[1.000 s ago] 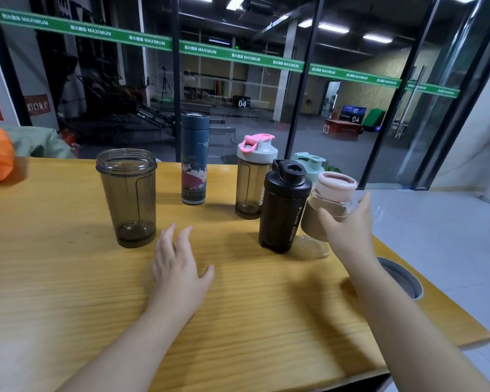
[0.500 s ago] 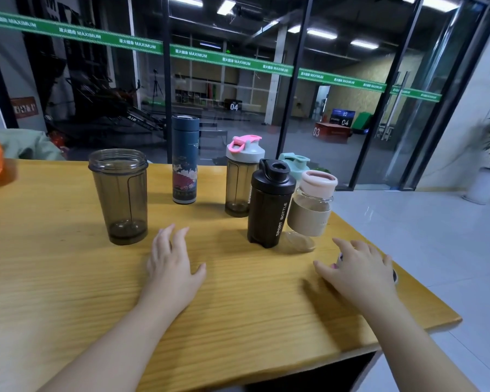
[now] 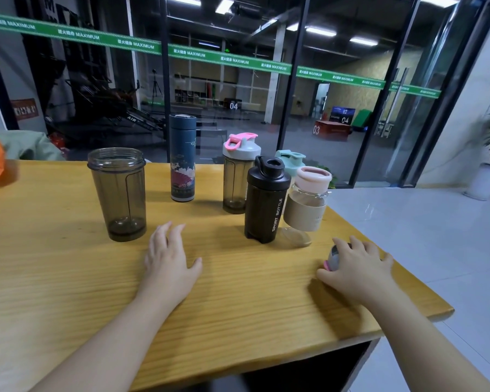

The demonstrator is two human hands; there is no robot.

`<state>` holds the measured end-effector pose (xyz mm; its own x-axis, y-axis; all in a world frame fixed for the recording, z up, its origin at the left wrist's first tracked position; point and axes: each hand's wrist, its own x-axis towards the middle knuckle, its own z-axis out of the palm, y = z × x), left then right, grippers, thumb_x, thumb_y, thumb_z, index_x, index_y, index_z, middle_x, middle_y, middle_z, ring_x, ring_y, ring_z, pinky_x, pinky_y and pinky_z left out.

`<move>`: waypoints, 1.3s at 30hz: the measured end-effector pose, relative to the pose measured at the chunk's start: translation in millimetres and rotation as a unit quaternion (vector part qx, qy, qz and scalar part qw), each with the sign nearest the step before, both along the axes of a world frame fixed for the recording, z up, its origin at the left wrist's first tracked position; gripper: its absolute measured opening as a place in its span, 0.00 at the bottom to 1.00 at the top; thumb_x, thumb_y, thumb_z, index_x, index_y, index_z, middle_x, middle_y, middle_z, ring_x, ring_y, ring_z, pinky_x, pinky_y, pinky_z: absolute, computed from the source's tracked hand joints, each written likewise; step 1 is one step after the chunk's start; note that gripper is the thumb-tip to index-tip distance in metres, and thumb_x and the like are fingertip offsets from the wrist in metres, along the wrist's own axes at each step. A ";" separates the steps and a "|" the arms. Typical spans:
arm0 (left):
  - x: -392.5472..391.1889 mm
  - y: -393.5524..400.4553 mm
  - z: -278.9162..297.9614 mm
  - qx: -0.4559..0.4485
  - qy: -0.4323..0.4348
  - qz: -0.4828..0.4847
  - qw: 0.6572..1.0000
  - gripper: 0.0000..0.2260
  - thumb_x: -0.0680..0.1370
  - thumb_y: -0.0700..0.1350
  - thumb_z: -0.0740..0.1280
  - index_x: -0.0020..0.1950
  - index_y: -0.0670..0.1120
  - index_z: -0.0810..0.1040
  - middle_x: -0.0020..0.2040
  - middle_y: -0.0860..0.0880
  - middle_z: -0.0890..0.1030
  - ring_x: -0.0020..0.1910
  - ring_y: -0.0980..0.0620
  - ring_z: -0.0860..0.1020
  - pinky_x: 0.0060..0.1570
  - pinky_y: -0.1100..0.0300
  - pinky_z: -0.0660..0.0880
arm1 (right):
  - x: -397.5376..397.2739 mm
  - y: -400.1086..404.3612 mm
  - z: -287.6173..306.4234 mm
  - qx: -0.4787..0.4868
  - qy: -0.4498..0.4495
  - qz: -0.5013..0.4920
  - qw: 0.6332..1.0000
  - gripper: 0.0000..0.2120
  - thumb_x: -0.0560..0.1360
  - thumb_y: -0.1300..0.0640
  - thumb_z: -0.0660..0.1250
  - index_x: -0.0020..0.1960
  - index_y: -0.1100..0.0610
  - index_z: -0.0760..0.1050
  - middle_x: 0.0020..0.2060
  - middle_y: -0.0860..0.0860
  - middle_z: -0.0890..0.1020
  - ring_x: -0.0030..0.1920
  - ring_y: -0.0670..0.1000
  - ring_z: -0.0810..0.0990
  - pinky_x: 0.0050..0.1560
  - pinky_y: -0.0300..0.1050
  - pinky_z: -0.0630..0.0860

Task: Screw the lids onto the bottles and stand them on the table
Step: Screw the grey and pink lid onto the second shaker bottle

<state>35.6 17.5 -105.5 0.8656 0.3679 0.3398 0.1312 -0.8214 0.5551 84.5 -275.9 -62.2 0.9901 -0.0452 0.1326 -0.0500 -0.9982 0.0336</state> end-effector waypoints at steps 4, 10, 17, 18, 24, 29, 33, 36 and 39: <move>0.5 0.1 -0.9 0.002 -0.002 0.003 1.000 0.31 0.77 0.52 0.65 0.75 0.49 0.54 0.76 0.48 0.51 0.75 0.48 0.49 0.73 0.50 0.53 | -0.9 -4.3 1.1 0.042 0.024 0.014 0.999 0.30 0.73 0.35 0.58 0.73 0.37 0.57 0.75 0.46 0.60 0.71 0.58 0.62 0.66 0.61 0.62; 2.4 1.9 -1.4 -0.003 -0.044 0.044 0.998 0.32 0.75 0.50 0.68 0.74 0.47 0.56 0.75 0.44 0.51 0.75 0.45 0.49 0.72 0.47 0.54 | -11.7 18.8 -0.3 0.094 -0.039 0.112 0.989 0.27 0.72 0.36 0.62 0.70 0.36 0.63 0.69 0.40 0.67 0.64 0.53 0.67 0.60 0.52 0.69; 9.5 15.2 0.7 -0.104 -0.125 0.125 0.979 0.40 0.71 0.45 0.73 0.76 0.48 0.52 0.77 0.43 0.46 0.76 0.42 0.47 0.67 0.38 0.56 | -17.9 81.1 -8.2 0.270 -0.060 0.416 0.866 0.32 0.66 0.32 0.63 0.69 0.33 0.62 0.68 0.35 0.63 0.70 0.40 0.60 0.69 0.39 0.60; 11.6 17.5 0.0 -0.117 -0.138 0.130 0.975 0.42 0.70 0.45 0.74 0.76 0.48 0.51 0.77 0.42 0.45 0.76 0.42 0.47 0.67 0.38 0.55 | -16.6 91.6 -10.4 0.299 -0.051 0.440 0.845 0.32 0.66 0.33 0.65 0.69 0.33 0.61 0.68 0.36 0.62 0.71 0.38 0.59 0.70 0.38 0.58; 25.5 32.2 -0.7 -0.149 -0.180 0.158 0.959 0.49 0.68 0.45 0.77 0.78 0.45 0.46 0.77 0.39 0.42 0.76 0.40 0.45 0.70 0.40 0.54 | 2.3 151.2 -25.2 0.436 -0.041 0.462 0.771 0.34 0.68 0.38 0.69 0.69 0.37 0.59 0.71 0.44 0.64 0.73 0.41 0.60 0.72 0.39 0.59; 39.9 53.0 3.5 -0.216 -0.190 0.184 0.940 0.51 0.69 0.45 0.76 0.78 0.47 0.41 0.77 0.37 0.40 0.77 0.41 0.45 0.72 0.47 0.51 | 20.0 176.7 -22.9 0.625 0.012 0.371 0.687 0.31 0.66 0.36 0.66 0.67 0.37 0.62 0.65 0.51 0.73 0.66 0.51 0.73 0.69 0.52 0.69; 49.7 65.8 3.2 -0.243 -0.215 0.177 0.929 0.50 0.70 0.46 0.75 0.77 0.48 0.40 0.78 0.39 0.46 0.76 0.41 0.49 0.72 0.46 0.53 | 31.6 183.8 -24.3 0.765 0.082 0.281 0.573 0.37 0.56 0.26 0.70 0.62 0.33 0.65 0.62 0.50 0.76 0.61 0.51 0.77 0.67 0.52 0.71; 54.3 72.5 2.5 -0.237 -0.234 0.177 0.926 0.49 0.71 0.44 0.75 0.77 0.46 0.41 0.77 0.41 0.50 0.75 0.42 0.54 0.72 0.46 0.57 | 36.3 180.4 -27.1 0.799 0.131 0.263 0.525 0.41 0.55 0.28 0.71 0.65 0.40 0.68 0.54 0.49 0.80 0.51 0.49 0.80 0.51 0.44 0.77; 56.6 79.0 3.1 -0.241 -0.222 0.183 0.927 0.46 0.72 0.43 0.73 0.77 0.47 0.42 0.76 0.39 0.52 0.72 0.41 0.60 0.68 0.45 0.63 | 37.5 176.0 -30.4 0.795 0.183 0.263 0.515 0.51 0.50 0.26 0.74 0.66 0.51 0.69 0.47 0.51 0.83 0.45 0.48 0.82 0.40 0.40 0.78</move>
